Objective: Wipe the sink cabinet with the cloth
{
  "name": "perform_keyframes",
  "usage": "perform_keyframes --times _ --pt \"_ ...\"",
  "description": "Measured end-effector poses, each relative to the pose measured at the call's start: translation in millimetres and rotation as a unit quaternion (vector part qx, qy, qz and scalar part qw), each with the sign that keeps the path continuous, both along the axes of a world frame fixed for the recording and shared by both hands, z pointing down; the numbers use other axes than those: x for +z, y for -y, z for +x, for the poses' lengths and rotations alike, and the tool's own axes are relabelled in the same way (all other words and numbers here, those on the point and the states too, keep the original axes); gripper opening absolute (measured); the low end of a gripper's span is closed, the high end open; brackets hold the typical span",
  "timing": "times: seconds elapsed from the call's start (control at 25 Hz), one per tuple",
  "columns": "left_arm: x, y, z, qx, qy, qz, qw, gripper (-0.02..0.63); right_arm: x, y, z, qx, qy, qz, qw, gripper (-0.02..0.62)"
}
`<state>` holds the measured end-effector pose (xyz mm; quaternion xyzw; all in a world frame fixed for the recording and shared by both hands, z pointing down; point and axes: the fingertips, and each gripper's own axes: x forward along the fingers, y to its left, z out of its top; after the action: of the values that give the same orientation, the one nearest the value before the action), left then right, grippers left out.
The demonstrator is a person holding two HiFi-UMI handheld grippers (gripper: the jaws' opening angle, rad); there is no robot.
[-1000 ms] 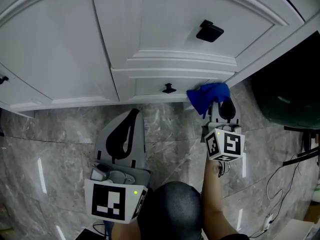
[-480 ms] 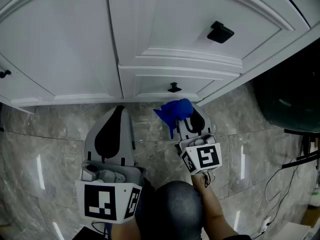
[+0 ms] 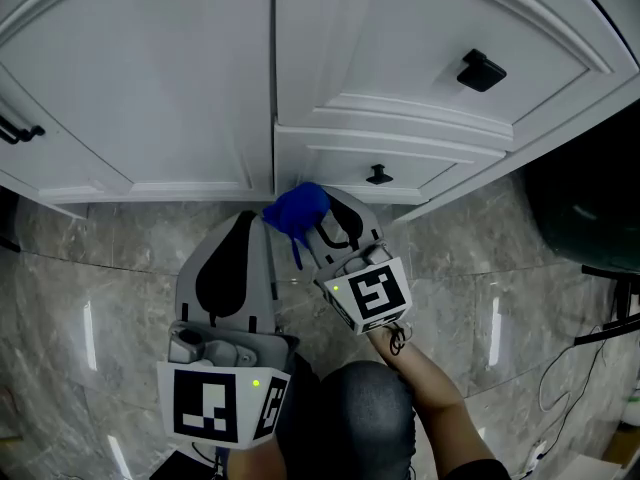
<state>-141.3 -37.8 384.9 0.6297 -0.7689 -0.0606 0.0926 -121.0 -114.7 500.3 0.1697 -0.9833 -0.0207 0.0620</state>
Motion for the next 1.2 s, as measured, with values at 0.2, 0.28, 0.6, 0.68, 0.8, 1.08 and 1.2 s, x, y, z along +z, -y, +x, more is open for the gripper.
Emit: perform_keyframes --times 0.2,0.28,0.6,0.68,0.8,1.08,1.2 --pt "-5 0 7 0.011 -0.008 0.01 0.9999 0.0 12 2 -19 -0.004 -0.017 0.004 1.0 0.115" --pt "-7 0 9 0.014 -0.012 0.014 0.9997 0.0 12 2 -19 -0.001 -0.017 0.014 1.0 0.115" --pt "-6 -4 5 0.011 -0.016 0.015 0.9997 0.0 14 9 -11 0.028 -0.017 0.024 0.999 0.115" --pt "-6 -4 3 0.009 -0.016 0.016 0.9997 0.0 15 14 -7 0.039 -0.017 0.022 0.999 0.115" --pt "-6 -4 5 0.012 -0.018 0.016 0.9996 0.0 16 20 0 0.051 -0.014 0.015 0.999 0.115" --pt "-6 -1 10 0.019 -0.019 0.015 0.9995 0.0 16 24 5 0.056 -0.013 0.017 0.998 0.115" --pt "-6 -1 9 0.017 -0.018 0.014 0.9996 0.0 16 26 9 0.063 -0.012 0.015 0.998 0.115"
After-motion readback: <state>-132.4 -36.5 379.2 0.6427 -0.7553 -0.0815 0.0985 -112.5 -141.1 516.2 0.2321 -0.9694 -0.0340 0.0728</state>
